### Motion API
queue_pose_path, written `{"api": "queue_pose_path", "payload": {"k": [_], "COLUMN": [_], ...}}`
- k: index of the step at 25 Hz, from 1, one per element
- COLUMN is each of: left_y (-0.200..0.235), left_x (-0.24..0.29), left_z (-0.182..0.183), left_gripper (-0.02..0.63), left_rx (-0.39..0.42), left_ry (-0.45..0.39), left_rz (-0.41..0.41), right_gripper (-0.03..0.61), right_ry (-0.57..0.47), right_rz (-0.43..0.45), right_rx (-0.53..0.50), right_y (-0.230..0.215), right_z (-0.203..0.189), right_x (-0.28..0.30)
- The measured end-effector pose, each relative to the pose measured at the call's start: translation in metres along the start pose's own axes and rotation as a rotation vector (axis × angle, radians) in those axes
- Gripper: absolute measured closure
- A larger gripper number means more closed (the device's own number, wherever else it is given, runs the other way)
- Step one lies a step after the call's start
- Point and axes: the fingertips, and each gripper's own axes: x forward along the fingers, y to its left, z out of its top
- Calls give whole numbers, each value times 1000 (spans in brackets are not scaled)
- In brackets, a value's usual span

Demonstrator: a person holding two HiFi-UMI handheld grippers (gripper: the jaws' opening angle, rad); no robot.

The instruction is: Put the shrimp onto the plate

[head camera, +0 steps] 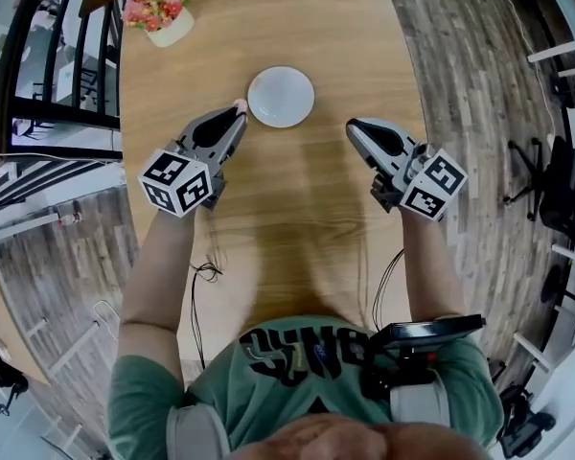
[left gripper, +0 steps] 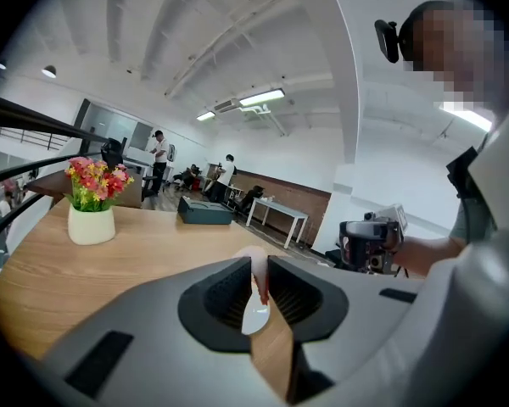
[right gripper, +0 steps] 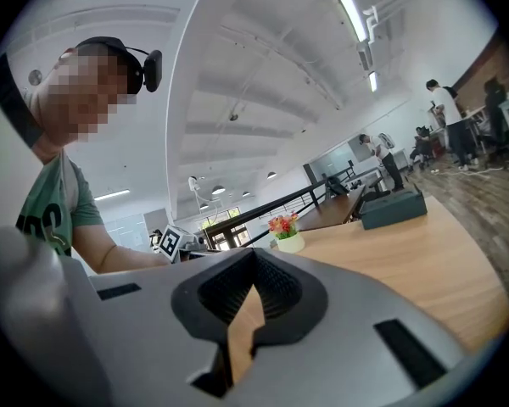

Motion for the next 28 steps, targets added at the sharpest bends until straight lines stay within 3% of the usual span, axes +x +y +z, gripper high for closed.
{"api": "queue_pose_path", "payload": {"k": [8, 14, 22, 28], "left_y": [36, 49, 67, 78], "left_x": [49, 76, 114, 125], "left_z": [-38, -64, -83, -97], "left_gripper": [551, 551, 551, 550], "left_rx": [134, 158, 331, 411], "left_ry": [123, 184, 294, 393], "left_rz": [21, 11, 45, 85], "right_gripper": [572, 572, 572, 572], "right_ry": [32, 40, 63, 66], "right_rz": [18, 39, 56, 65], "right_rx": [-12, -20, -35, -16], "right_y": [-19, -17, -24, -26], "right_z": [-35, -52, -78, -90], "right_x": [21, 34, 38, 37]}}
